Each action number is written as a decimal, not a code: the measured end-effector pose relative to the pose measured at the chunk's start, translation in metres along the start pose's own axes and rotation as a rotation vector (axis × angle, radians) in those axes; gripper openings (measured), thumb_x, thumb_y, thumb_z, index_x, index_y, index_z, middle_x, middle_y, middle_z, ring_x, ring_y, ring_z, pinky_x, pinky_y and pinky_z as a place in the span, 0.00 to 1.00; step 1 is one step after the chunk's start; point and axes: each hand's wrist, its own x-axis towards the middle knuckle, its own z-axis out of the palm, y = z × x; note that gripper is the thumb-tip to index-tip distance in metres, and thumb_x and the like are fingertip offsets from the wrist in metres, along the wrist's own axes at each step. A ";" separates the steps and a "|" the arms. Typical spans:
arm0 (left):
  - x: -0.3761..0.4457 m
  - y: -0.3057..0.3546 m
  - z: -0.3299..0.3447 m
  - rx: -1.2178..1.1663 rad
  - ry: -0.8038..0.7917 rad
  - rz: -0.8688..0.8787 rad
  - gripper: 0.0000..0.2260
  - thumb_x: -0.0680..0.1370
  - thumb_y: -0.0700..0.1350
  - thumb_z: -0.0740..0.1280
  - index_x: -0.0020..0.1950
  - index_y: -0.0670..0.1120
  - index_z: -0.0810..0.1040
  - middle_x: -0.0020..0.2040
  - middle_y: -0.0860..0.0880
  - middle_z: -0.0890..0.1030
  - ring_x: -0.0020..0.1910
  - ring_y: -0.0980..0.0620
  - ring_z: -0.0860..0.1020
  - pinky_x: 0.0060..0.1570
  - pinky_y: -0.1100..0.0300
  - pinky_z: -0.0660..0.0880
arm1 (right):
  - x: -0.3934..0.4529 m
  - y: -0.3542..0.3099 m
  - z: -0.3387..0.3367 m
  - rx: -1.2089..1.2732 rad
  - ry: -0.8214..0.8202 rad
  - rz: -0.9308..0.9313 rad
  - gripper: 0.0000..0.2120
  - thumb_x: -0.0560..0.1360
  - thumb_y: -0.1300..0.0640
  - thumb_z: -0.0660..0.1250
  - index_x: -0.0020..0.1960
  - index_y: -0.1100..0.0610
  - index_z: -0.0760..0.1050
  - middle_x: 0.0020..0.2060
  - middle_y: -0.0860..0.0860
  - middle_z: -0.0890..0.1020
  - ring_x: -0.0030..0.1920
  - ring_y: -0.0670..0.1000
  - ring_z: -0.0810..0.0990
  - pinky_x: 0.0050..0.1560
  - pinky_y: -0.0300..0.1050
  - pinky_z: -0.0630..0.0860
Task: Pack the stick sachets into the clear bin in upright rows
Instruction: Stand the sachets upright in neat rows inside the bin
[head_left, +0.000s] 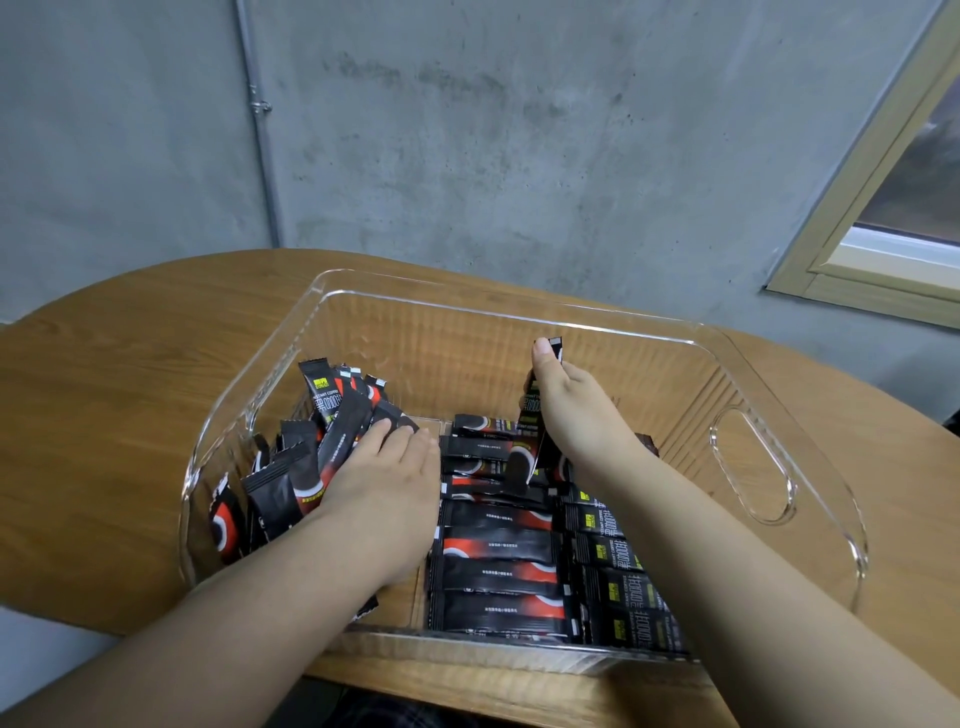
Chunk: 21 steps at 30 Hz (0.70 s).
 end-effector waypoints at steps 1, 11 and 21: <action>0.000 0.000 -0.001 0.010 -0.003 -0.003 0.29 0.81 0.44 0.53 0.78 0.38 0.44 0.78 0.41 0.47 0.77 0.43 0.47 0.73 0.49 0.37 | -0.003 -0.001 0.000 -0.018 0.002 0.010 0.28 0.81 0.42 0.49 0.58 0.64 0.73 0.52 0.47 0.76 0.55 0.47 0.74 0.54 0.43 0.71; 0.001 0.001 -0.003 0.009 -0.026 -0.005 0.32 0.81 0.48 0.58 0.78 0.42 0.43 0.78 0.46 0.49 0.77 0.45 0.46 0.73 0.48 0.38 | -0.036 0.019 0.012 -0.110 -0.328 -0.030 0.14 0.78 0.44 0.62 0.40 0.52 0.76 0.33 0.44 0.80 0.36 0.44 0.78 0.40 0.37 0.74; 0.002 0.000 -0.003 0.034 -0.054 0.060 0.28 0.82 0.50 0.56 0.78 0.44 0.49 0.79 0.46 0.44 0.77 0.43 0.44 0.74 0.45 0.38 | -0.048 0.018 0.015 -0.249 -0.356 -0.107 0.11 0.78 0.45 0.62 0.41 0.50 0.72 0.23 0.38 0.74 0.27 0.38 0.70 0.30 0.29 0.65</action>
